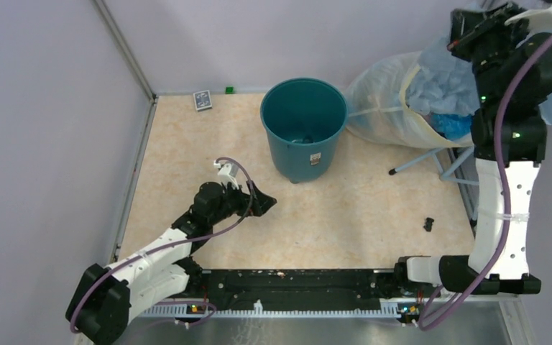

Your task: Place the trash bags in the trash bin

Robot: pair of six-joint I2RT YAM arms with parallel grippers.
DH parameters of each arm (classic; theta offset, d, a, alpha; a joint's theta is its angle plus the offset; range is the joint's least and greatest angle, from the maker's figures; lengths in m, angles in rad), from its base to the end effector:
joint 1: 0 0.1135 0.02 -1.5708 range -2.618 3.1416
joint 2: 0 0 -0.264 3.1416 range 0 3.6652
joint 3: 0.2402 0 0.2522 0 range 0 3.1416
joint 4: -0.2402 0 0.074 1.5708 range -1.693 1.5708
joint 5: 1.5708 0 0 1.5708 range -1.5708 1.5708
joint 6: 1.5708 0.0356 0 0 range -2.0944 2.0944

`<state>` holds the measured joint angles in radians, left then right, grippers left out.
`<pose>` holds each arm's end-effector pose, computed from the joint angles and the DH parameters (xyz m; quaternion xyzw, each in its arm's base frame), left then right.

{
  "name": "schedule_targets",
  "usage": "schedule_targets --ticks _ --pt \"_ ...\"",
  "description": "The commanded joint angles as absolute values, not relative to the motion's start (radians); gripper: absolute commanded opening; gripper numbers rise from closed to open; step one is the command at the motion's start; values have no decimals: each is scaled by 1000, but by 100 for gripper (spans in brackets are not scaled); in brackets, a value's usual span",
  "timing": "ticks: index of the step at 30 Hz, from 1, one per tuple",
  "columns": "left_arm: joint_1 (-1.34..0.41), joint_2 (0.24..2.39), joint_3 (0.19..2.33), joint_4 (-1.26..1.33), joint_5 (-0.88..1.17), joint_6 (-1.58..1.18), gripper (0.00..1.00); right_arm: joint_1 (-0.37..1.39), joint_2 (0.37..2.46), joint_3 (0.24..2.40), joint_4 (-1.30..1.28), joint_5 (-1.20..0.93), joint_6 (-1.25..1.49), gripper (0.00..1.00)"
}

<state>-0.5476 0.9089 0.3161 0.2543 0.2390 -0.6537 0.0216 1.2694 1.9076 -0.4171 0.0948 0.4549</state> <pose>0.1637 -0.1097 0.1986 0.0258 0.8128 -0.4046 0.4184 0.2094 0.0012 0.5837 0.1703 0.6015 0.1553 0.7649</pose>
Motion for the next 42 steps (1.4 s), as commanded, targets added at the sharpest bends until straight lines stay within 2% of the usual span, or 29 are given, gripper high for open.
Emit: schedule_targets --ticks 1,5,10,17,22,26,30,35,37,42 --pt "-544 931 360 308 308 -638 99 23 1307 2149 -366 -221 448 0" --pt "-543 951 367 352 359 -639 99 22 1328 2233 -309 -475 580 0" --pt "-546 1034 387 414 377 -647 99 74 1315 2098 -154 -742 816 0" --pt "-546 1260 481 560 379 -691 99 285 1144 1712 -172 -744 697 0" --pt "-545 1468 609 644 350 -674 99 330 1023 1512 -244 -760 640 0" --pt "-543 1596 783 541 297 -676 99 334 933 1386 -280 -775 602 0" --pt "-542 1629 844 512 314 -673 99 337 869 1227 -260 -755 593 0" --pt "-543 1500 784 400 258 -607 99 390 872 1119 -291 -678 515 0" --pt "-543 1420 735 329 222 -594 99 456 889 1102 -325 -552 437 0" --pt "-540 1191 618 86 127 -618 99 750 1018 1093 -304 -155 346 0"
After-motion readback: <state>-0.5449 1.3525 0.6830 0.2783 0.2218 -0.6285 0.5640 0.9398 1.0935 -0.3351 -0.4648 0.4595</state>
